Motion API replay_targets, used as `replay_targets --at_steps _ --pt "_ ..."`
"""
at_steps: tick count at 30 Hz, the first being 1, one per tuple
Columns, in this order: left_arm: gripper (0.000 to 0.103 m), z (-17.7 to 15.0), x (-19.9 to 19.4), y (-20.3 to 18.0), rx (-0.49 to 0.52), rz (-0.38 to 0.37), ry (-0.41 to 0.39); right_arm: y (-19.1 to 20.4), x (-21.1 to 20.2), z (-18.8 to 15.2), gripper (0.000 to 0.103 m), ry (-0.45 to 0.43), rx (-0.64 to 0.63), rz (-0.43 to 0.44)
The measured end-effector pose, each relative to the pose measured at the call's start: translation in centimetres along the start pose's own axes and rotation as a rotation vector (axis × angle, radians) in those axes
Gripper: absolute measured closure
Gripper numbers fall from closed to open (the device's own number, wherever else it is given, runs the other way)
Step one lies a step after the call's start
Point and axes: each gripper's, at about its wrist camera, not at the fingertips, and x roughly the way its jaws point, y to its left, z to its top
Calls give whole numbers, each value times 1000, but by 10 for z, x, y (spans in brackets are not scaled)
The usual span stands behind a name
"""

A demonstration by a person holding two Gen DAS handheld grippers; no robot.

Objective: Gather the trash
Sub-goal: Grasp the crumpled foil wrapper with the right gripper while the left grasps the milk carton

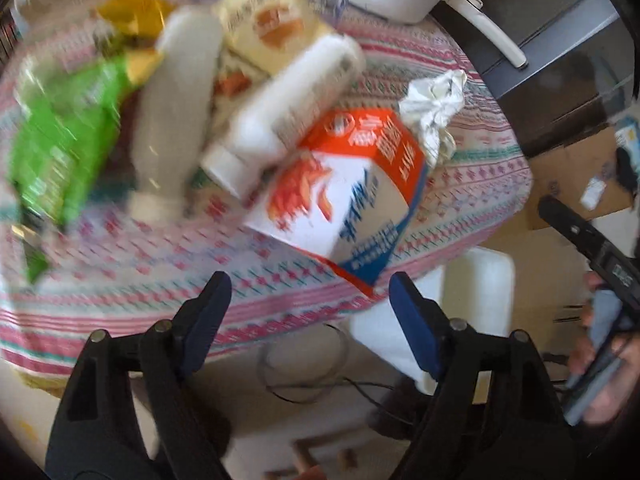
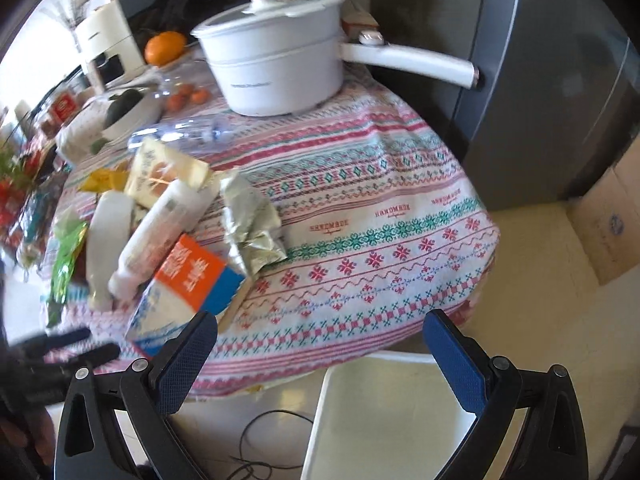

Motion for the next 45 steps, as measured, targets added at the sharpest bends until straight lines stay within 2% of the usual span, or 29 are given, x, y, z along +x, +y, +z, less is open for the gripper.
replay_targets --at_steps 4,11,13,15,18,21,24,29,34,37,41,43,45 --pt "24 0 10 17 -114 -122 -15 -8 13 6 0 25 11 13" --pt "40 4 29 32 -306 -287 -59 -1 11 12 0 -3 -24 -5" --pt "47 8 29 31 -327 -317 -83 1 9 12 0 -11 -37 -8" --pt "62 8 28 29 -337 -333 -104 1 9 11 0 -14 -42 -9" --pt "79 9 26 32 -356 -336 -127 -1 12 11 0 -11 -34 -8" --pt "86 9 25 31 -350 -350 -150 -4 19 13 0 -6 -19 -7" --pt "96 5 4 20 -251 -318 -187 -5 25 16 0 -7 -9 5" --pt "101 1 -19 -9 -41 -173 -236 2 38 25 0 1 5 32" --pt "102 -9 -28 -6 36 -112 -240 22 52 36 11 5 -18 65" --pt "102 -13 -35 -4 65 -82 -256 34 63 43 23 -7 -35 60" --pt "102 -15 -48 -9 133 16 -321 41 77 51 47 -26 -22 91" --pt "102 -15 -52 -8 147 24 -336 43 85 54 54 -34 -10 110" --pt "102 -16 -55 -6 153 31 -344 45 91 55 66 -36 -6 136"
